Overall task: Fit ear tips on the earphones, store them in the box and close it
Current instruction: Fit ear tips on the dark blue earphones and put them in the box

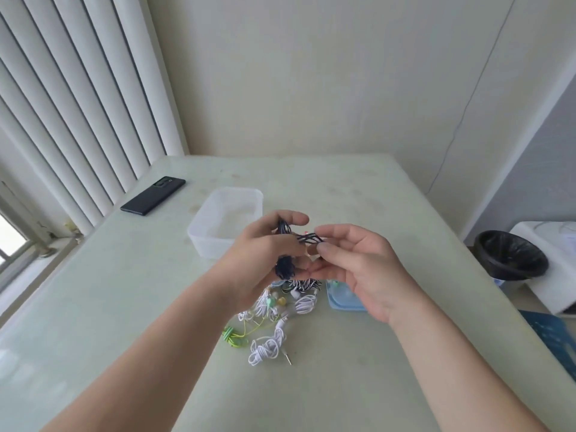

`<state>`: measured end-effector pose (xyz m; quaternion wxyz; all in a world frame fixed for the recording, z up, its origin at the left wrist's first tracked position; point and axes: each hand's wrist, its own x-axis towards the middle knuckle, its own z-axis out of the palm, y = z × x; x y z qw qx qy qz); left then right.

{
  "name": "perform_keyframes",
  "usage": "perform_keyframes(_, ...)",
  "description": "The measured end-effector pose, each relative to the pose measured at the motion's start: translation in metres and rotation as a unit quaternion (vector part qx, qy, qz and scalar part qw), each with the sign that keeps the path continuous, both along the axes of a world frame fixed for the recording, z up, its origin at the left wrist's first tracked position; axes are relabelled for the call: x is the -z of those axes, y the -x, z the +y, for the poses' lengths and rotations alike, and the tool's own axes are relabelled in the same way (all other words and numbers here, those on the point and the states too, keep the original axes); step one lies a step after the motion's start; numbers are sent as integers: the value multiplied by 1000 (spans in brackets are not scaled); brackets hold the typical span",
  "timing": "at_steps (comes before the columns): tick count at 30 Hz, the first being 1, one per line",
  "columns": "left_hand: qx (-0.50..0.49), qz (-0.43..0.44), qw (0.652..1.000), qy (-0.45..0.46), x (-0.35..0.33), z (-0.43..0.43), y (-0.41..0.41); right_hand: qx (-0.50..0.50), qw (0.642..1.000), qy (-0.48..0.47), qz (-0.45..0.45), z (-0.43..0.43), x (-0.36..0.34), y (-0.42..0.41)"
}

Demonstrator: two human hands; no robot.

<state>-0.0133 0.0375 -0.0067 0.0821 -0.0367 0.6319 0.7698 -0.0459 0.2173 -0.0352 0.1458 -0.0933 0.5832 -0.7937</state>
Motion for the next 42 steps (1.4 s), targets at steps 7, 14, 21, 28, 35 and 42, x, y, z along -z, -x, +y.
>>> perform_keyframes(7,-92,36,989,112,52,23,10,82,995,5,-53,12,29,13)
perform_keyframes(14,-72,92,979,168,63,26,8,63,996,-57,8,17,35,11)
perform_keyframes(21,-86,111,974,175,68,31,-2,36,994,-92,42,22,31,2)
perform_keyframes(28,-134,98,980,111,73,28,-6,9,997,-69,21,23,31,-3)
perform_keyframes(35,-96,102,982,126,67,28,-9,32,997,-62,16,24,29,-3)
perform_keyframes(42,-65,137,977,149,66,27,-11,22,994,-93,56,23,30,-6)
